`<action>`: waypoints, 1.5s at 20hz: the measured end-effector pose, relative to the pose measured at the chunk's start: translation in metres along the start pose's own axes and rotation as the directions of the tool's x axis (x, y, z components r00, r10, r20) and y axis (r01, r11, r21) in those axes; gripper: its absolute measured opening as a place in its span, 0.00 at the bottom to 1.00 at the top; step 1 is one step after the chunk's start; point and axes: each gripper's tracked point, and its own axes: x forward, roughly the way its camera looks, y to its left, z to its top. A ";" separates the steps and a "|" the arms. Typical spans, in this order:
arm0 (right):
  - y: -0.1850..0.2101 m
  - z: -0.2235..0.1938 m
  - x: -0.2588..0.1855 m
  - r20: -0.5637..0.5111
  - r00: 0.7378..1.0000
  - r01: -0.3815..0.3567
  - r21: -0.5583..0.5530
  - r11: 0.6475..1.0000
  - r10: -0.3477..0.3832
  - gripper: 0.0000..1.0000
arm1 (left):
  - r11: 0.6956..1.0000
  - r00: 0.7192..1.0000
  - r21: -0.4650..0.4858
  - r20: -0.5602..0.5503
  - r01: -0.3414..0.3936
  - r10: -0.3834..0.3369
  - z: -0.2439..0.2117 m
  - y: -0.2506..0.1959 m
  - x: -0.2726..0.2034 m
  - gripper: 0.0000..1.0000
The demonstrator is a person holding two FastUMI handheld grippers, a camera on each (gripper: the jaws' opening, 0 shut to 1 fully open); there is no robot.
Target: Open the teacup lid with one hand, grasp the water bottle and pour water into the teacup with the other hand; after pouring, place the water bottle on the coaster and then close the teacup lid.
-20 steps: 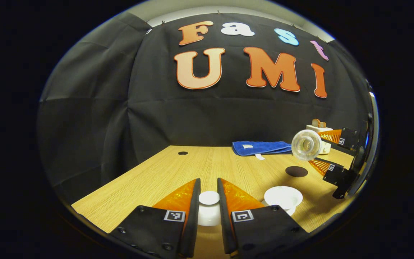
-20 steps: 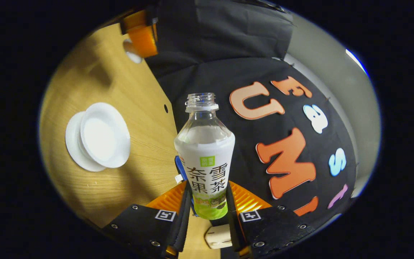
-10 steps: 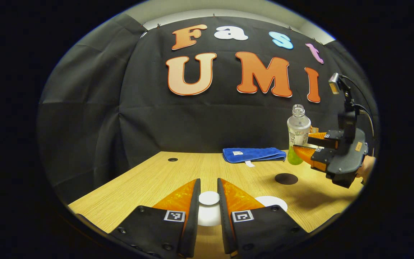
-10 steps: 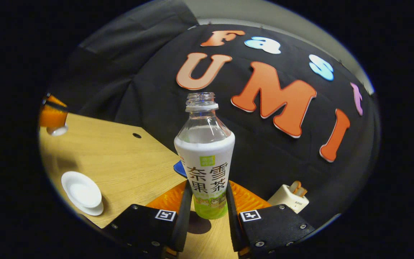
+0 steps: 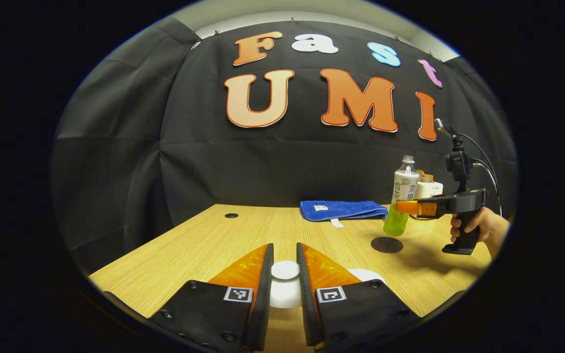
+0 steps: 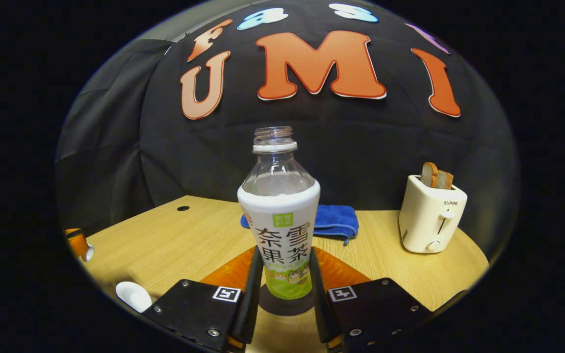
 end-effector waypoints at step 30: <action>-0.007 -0.002 -0.045 0.009 0.996 -0.083 -0.034 0.996 0.084 0.92 | 0.981 0.975 -0.014 -0.105 0.193 -0.194 -0.050 -0.106 0.033 0.33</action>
